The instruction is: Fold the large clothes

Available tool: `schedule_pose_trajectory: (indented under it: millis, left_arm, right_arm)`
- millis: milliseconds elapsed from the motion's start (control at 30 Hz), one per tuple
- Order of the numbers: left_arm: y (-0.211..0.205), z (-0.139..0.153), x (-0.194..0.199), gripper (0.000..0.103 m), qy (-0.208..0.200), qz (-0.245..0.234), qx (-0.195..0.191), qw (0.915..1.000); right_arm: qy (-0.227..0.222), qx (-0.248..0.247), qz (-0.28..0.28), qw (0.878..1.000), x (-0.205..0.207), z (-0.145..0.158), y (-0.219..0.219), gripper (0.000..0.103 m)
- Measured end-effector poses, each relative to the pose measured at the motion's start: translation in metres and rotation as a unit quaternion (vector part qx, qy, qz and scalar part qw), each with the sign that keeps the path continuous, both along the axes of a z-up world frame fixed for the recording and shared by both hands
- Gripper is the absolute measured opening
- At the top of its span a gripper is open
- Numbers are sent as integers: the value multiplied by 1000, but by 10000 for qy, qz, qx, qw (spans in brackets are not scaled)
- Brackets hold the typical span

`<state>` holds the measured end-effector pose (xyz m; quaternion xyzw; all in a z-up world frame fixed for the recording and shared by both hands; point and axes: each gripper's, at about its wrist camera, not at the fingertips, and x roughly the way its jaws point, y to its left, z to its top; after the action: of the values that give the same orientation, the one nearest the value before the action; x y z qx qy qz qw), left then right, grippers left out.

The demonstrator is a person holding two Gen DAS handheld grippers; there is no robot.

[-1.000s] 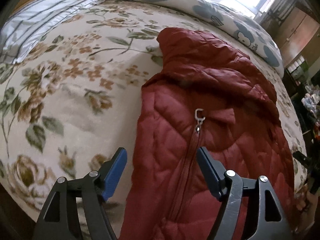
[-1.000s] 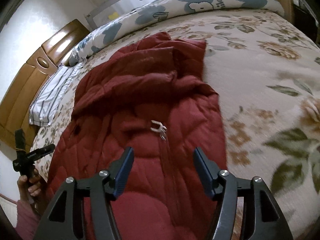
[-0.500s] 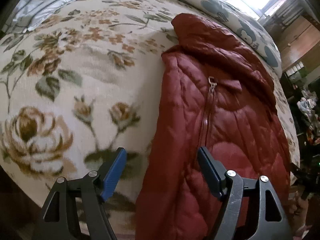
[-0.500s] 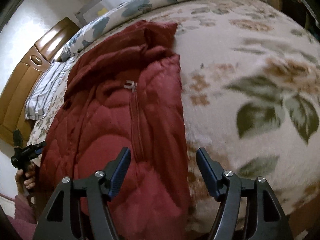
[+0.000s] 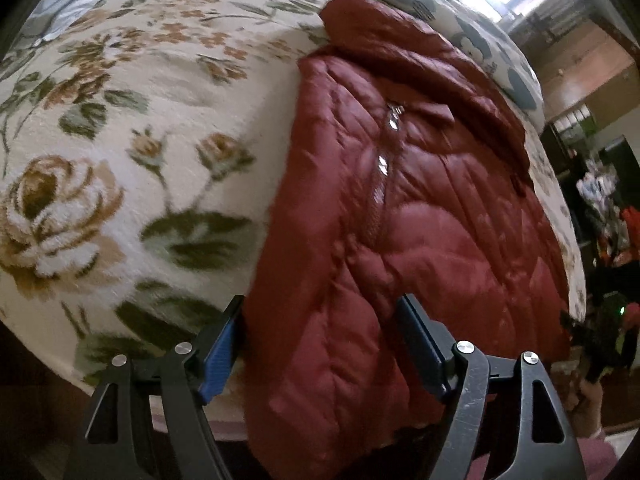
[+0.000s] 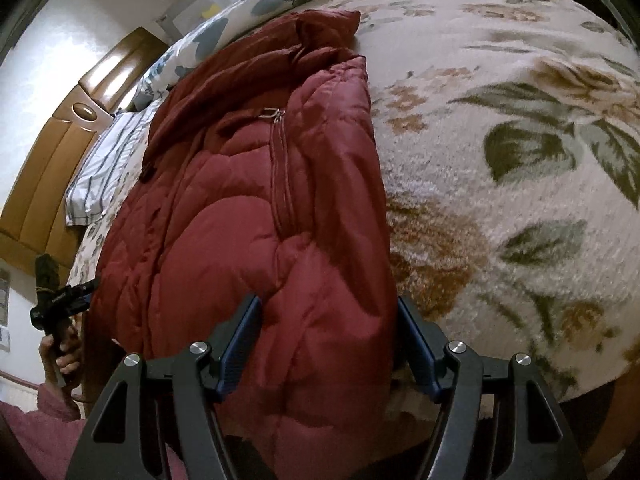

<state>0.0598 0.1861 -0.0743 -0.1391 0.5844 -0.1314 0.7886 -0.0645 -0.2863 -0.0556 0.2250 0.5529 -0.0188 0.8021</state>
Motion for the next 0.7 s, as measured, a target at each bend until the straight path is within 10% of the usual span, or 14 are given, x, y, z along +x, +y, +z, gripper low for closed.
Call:
schedule_pose_trajectory:
  millis: [400, 533, 700]
  left_arm:
    - [-16, -16, -10, 75, 53, -398, -12, 9992]
    - [-24, -13, -12, 38, -67, -595, -66, 9982]
    - [-33, -4, -15, 20, -279, -782, 23, 9965]
  right_arm:
    - [-30, 511, 50, 9987, -12, -13, -1, 71]
    - [-54, 461, 230, 9987, -11, -10, 6, 50]
    - [-177, 409, 439, 9980, -8, -2, 15, 32]
